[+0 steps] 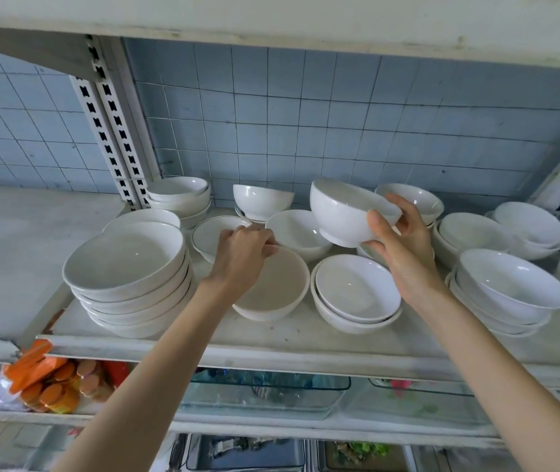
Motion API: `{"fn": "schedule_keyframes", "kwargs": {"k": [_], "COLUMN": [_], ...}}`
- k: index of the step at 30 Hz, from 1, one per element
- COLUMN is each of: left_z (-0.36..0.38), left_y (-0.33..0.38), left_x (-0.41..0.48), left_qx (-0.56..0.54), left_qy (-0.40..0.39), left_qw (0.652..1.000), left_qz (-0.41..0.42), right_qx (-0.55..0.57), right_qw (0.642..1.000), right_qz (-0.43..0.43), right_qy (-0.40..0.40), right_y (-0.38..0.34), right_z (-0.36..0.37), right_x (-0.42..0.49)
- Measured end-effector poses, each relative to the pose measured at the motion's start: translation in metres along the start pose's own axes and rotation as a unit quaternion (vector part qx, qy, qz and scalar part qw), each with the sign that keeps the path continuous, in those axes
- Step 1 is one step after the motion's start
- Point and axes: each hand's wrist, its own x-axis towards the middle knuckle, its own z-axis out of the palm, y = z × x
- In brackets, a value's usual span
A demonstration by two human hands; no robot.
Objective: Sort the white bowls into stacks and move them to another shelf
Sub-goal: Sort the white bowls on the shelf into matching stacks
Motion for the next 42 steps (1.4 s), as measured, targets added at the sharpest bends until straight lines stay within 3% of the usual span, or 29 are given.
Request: {"fn": "schedule_keyframes", "kwargs": {"k": [7, 12, 17, 20, 24, 26, 30, 33, 42], "left_z": [-0.009, -0.018, -0.017, -0.013, -0.007, -0.003, -0.003, -0.007, -0.012], "left_y": [-0.008, -0.015, -0.006, 0.003, 0.009, 0.01, 0.015, 0.013, 0.004], "left_x": [-0.009, -0.013, -0.004, 0.018, 0.036, 0.04, 0.042, 0.04, 0.043], "left_qx": [-0.084, -0.062, -0.112, -0.247, -0.409, -0.447, -0.472, -0.529, -0.527], "left_qy": [-0.047, -0.084, -0.096, -0.118, -0.169, -0.198, -0.213, -0.236, -0.283], "left_qw": [0.995, 0.994, 0.987, 0.948, 0.859, 0.829, 0.801, 0.748, 0.732], "left_qz": [0.019, 0.021, -0.058, -0.16, -0.257, -0.271, -0.3, -0.324, -0.327], "right_qx": [-0.002, 0.012, 0.022, 0.023, 0.023, 0.024, 0.017, 0.015, -0.047], "right_qw": [1.0, 1.0, 0.999, 0.999, 0.999, 0.999, 0.999, 0.999, 0.999], "right_qz": [-0.009, -0.018, -0.024, -0.026, -0.025, -0.028, -0.03, -0.032, -0.028], "right_qy": [-0.006, -0.015, -0.003, 0.002, 0.014, 0.019, 0.037, 0.039, 0.0], "right_y": [0.001, 0.0, -0.003, -0.004, -0.003, -0.003, -0.003, -0.004, 0.002], "right_z": [-0.005, -0.01, -0.013, -0.013, -0.014, -0.016, -0.021, -0.021, 0.001], "right_x": [-0.009, -0.014, -0.016, -0.018, -0.021, -0.022, -0.02, -0.016, 0.005]}}
